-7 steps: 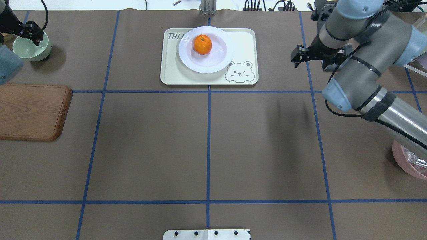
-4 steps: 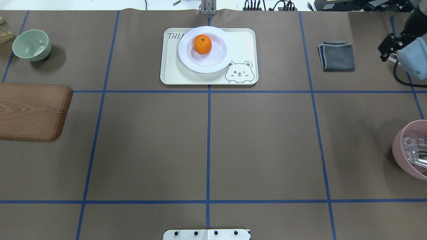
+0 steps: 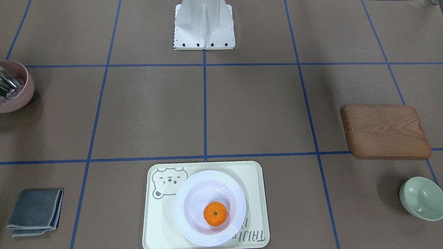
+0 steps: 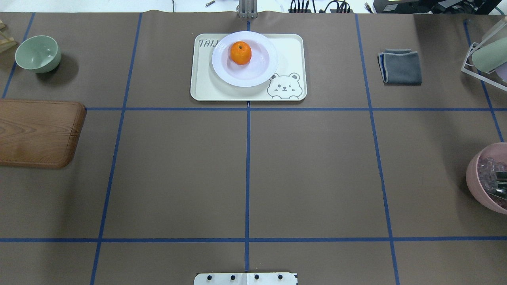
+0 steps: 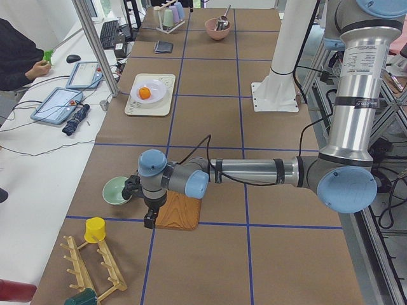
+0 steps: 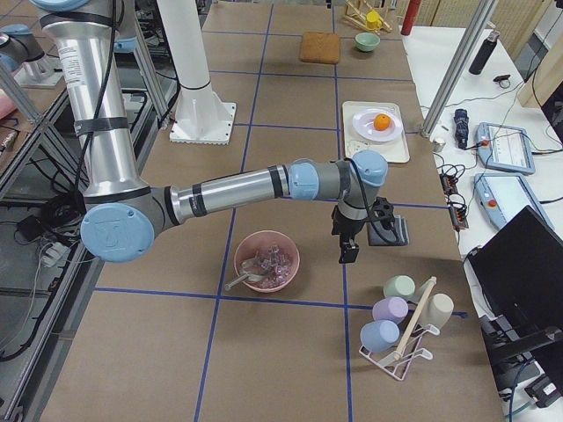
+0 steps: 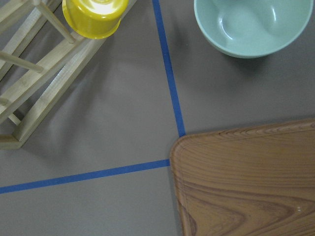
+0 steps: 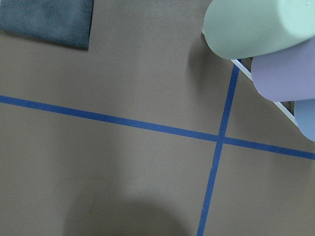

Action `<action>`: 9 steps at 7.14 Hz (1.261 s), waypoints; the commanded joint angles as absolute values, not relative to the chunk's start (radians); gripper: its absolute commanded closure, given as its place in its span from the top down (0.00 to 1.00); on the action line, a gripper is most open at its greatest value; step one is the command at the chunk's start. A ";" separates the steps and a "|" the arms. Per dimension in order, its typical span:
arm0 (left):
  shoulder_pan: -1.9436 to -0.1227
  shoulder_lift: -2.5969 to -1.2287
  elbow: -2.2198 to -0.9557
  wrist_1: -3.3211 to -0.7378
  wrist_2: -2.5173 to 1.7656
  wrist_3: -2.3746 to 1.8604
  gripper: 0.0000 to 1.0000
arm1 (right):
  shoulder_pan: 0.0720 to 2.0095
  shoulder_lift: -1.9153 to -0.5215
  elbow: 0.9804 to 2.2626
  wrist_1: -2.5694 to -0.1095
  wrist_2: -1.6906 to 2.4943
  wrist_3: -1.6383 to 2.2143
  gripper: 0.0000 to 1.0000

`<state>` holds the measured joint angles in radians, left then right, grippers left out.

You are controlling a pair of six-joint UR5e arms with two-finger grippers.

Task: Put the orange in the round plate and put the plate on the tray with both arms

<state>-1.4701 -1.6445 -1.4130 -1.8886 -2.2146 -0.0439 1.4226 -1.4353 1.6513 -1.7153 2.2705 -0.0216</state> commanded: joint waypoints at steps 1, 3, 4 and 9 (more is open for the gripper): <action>-1.480 -1.649 -1.411 -1.840 -2.218 -0.046 0.98 | 1.448 -1.486 1.625 -1.671 2.280 -0.023 1.00; -1.491 -1.674 -1.511 -1.631 -2.220 -0.044 0.98 | 1.486 -1.499 1.563 -1.671 2.299 -0.022 1.00; -1.491 -1.686 -1.526 -1.581 -2.241 -0.044 0.98 | 1.494 -1.494 1.563 -1.671 2.301 -0.017 1.00; -1.514 -1.661 -1.511 -1.560 -2.365 -0.043 0.98 | 1.499 -1.488 1.562 -1.672 2.388 0.017 1.00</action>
<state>-1.5107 -1.6678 -1.5177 -1.5597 -2.3423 -0.0435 1.4984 -1.4878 1.5619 -1.6719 2.3611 -0.0053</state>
